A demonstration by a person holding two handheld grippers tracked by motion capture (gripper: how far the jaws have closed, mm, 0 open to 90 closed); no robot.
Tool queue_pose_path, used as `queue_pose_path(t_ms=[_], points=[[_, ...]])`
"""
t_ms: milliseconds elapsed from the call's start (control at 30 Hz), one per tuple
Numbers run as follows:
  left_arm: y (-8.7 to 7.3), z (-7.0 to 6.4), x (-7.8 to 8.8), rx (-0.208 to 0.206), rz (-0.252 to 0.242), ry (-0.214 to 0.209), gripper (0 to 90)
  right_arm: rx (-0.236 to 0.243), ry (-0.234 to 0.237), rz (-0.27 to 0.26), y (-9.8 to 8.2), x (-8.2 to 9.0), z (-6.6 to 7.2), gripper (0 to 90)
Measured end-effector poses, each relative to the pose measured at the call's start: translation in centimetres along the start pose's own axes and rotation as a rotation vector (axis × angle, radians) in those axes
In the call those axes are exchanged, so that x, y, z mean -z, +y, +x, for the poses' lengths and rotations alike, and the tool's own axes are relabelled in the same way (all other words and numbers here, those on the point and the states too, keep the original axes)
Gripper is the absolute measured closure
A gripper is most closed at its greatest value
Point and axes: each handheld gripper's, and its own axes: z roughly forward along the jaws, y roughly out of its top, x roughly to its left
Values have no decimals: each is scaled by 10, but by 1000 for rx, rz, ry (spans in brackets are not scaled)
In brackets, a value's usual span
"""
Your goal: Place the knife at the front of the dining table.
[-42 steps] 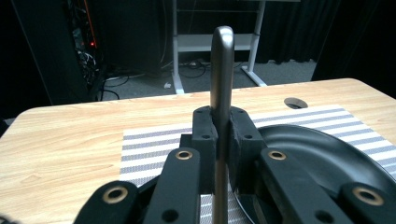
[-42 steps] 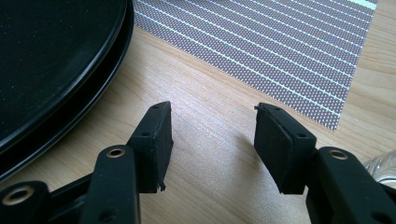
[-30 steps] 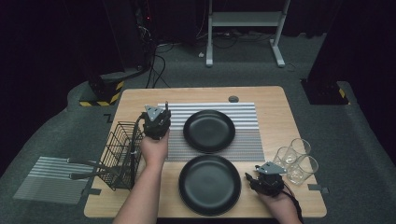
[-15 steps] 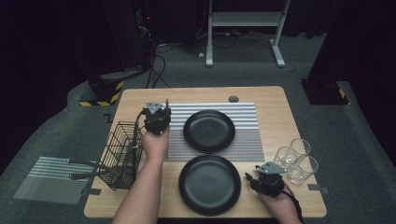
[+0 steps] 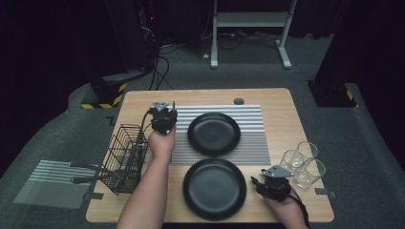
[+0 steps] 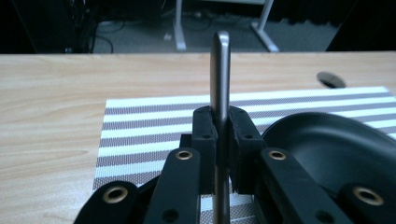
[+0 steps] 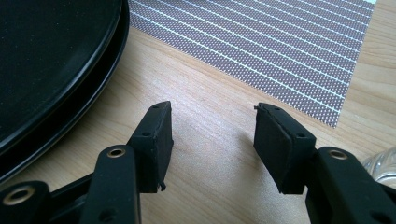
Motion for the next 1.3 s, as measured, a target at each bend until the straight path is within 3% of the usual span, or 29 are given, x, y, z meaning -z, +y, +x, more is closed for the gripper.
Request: queue_pose_path(t_ms=[300,400,467,567,733,833,867,933,1233,1267,1300], points=[[0,-2,-21,-1,61,6,831,-12,7,0,-1,0,0,465],[-2,-1,-28,17,76,1,831,-5,6,-3,-1,0,-1,464],[-4,-1,-31,34,85,0,831,-11,7,2,0,0,-1,464],[-3,0,-34,14,98,1,831,-23,9,6,0,0,0,464],[-4,-3,-39,32,114,-2,831,-16,4,4,0,0,-1,464],[-4,-6,-41,20,122,-7,831,-19,7,2,0,-1,-1,465],[-3,-3,-40,-30,152,-11,832,-9,8,3,0,0,-1,465],[-2,-5,-38,-41,154,-4,832,3,15,8,0,0,-2,465],[10,-4,-19,-26,145,-18,834,-19,12,3,0,-1,-1,465],[9,-10,-21,51,110,-19,834,-23,13,4,0,-1,-1,465],[8,-9,-21,58,116,-17,834,-3,16,10,0,-1,-2,465]])
